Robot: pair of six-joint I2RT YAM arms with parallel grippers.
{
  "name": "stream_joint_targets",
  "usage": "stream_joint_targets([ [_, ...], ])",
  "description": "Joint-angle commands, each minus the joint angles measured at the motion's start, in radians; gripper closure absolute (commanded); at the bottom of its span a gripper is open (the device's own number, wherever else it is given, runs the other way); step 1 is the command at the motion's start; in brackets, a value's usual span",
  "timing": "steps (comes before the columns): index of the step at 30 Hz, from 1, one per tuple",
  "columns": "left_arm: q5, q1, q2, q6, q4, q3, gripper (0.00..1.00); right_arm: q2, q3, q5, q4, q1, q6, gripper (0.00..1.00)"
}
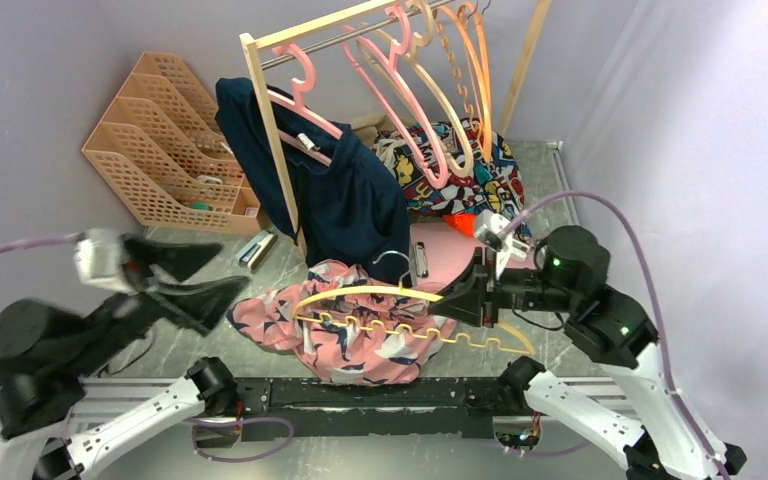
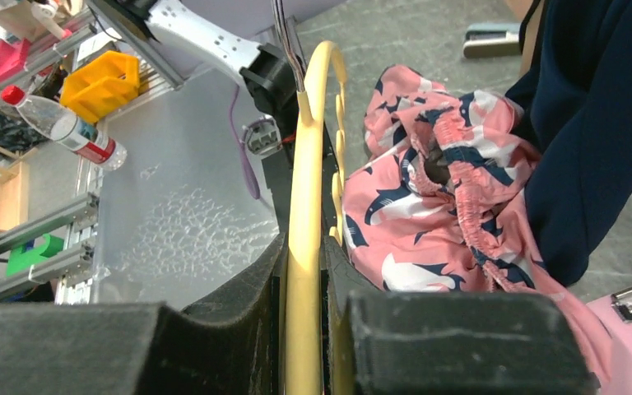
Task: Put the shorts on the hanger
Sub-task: Hang the shorts on the hanger.
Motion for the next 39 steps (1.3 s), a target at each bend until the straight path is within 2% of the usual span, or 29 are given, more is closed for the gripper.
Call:
stream_joint_targets([
  [1,0.334,0.004,0.17,0.112,0.052,-0.052,0.02,-0.008,-0.069,-0.039,0.238,-0.007,0.049,1.0],
  [5,0.459,0.004,0.215,0.165,0.142,-0.132,0.02,-0.016,-0.131,-0.039,0.34,-0.007,0.051,1.0],
  [10,0.472,0.004,0.25,0.247,0.184,-0.207,0.02,-0.008,-0.216,-0.046,0.448,-0.007,0.089,1.0],
  [14,0.462,0.004,0.248,0.287,0.225,-0.251,0.02,-0.029,-0.324,-0.086,0.647,-0.007,0.199,1.0],
  [18,0.535,0.004,0.246,0.325,0.265,-0.272,0.01,-0.01,-0.368,-0.133,0.76,-0.007,0.257,1.0],
  [22,0.59,0.003,0.278,0.396,0.223,-0.251,0.03,0.001,-0.396,-0.161,0.851,-0.005,0.312,1.0],
  [27,0.647,0.003,0.308,0.461,0.187,-0.228,0.05,0.008,-0.381,-0.228,0.843,-0.003,0.328,1.0],
  [34,0.69,0.004,0.324,0.475,0.21,-0.182,0.05,-0.008,-0.336,-0.215,0.604,-0.004,0.187,1.0],
  [39,0.733,0.004,0.352,0.495,0.19,-0.162,0.08,-0.056,-0.364,-0.219,0.605,-0.004,0.203,1.0],
])
